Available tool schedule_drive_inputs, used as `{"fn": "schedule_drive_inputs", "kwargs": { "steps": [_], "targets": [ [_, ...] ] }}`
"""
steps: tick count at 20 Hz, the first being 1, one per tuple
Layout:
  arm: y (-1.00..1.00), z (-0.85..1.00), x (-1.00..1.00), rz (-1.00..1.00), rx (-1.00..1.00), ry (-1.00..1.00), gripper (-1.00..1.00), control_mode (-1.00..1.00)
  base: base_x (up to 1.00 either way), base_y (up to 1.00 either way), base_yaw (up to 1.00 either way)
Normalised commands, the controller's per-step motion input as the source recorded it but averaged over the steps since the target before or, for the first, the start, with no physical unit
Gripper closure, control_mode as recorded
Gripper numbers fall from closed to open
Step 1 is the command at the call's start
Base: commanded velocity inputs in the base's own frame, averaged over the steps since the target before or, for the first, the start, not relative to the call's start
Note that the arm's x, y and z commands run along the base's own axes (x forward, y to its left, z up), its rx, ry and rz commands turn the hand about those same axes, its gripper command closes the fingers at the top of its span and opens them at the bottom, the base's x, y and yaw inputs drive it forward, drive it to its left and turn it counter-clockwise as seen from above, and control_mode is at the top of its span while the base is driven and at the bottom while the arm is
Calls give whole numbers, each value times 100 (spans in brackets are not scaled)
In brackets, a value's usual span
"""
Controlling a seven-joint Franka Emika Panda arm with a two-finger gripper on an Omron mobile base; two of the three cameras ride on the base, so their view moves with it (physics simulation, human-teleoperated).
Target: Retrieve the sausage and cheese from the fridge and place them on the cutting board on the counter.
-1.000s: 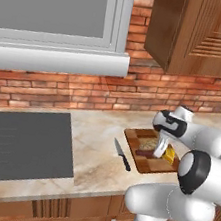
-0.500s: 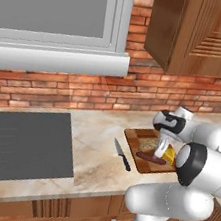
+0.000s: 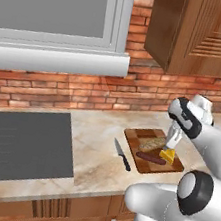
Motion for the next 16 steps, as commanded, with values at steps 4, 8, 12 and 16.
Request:
{"fn": "schedule_drive_inputs", "kwargs": {
  "steps": [4, 8, 12, 16],
  "targets": [
    [4, 67, -91, -8, 0, -16, -100, -100, 0, 0, 0],
    [26, 71, -72, -9, 0, -19, -100, -100, 0, 0, 0],
    [29, 59, -84, -8, -1, -23, -100, -100, 0, 0, 0],
    [28, 94, -64, -8, -1, -22, -100, -100, 0, 0, 0]
  ]
}}
